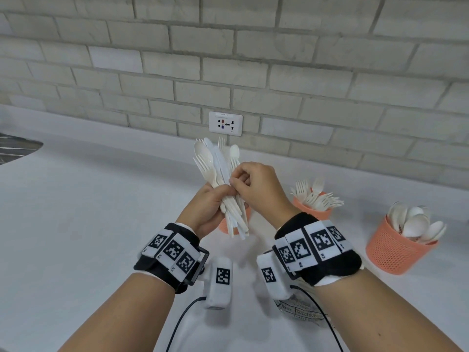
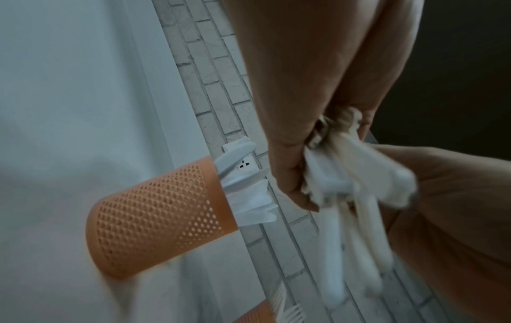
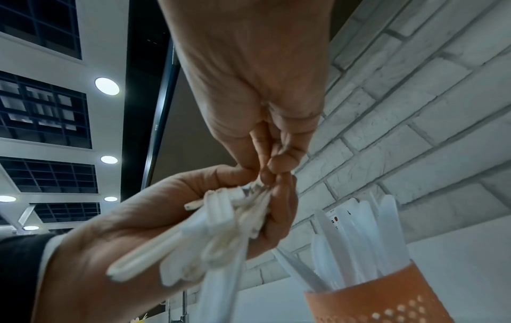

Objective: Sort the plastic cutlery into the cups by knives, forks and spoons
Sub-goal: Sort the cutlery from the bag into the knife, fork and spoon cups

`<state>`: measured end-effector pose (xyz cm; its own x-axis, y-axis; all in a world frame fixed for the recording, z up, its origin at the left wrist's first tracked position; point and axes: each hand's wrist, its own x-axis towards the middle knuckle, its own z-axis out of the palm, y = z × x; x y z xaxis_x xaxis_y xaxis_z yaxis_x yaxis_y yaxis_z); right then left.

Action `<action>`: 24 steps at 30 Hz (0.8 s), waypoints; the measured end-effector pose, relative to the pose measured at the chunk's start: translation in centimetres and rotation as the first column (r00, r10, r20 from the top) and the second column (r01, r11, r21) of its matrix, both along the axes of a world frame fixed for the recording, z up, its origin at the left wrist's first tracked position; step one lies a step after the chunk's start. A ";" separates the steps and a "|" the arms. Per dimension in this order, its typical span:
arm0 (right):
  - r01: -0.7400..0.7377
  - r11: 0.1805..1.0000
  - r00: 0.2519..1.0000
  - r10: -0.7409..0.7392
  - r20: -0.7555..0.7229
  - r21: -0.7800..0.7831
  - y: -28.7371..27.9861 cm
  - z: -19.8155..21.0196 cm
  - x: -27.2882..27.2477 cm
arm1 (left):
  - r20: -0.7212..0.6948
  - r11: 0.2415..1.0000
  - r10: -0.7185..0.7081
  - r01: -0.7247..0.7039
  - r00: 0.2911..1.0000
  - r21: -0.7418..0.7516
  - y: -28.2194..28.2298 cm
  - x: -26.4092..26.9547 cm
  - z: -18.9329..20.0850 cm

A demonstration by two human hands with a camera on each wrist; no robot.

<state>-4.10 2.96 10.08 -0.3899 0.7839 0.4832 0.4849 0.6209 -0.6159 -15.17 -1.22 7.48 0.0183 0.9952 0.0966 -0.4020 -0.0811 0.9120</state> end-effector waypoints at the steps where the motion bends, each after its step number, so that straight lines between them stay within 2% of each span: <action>1: 0.010 1.000 1.000 -0.010 0.004 -0.013 0.0 0.0 0.2 | 0.009 1.000 -0.014 0.014 1.000 -0.006 0.0 0.2 0.0; 7: 0.003 1.000 1.000 -0.003 -0.018 -0.001 -0.5 -0.5 1.3 | 0.055 0.998 -0.044 0.047 0.997 -0.037 -0.2 1.1 -0.2; 12: 0.005 0.987 0.999 -0.012 -0.043 -0.163 -0.5 -0.4 1.9 | 0.055 0.995 -0.062 0.066 0.997 -0.072 -0.2 1.8 -0.3; 17: 0.031 0.985 0.999 -0.038 -0.039 -0.170 -0.6 -0.3 2.4 | 0.078 0.983 -0.109 0.119 0.991 -0.141 -0.3 2.5 -0.5; 21: 0.063 0.990 0.997 -0.067 -0.032 -0.124 -0.6 -0.1 2.9 | 0.154 0.983 -0.079 0.102 0.985 -0.153 -0.4 2.8 -0.8; 24: 0.054 0.988 0.994 -0.066 -0.082 -0.142 -0.6 0.3 3.1 | 0.123 0.988 -0.024 0.042 0.992 -0.147 -0.5 3.3 -0.7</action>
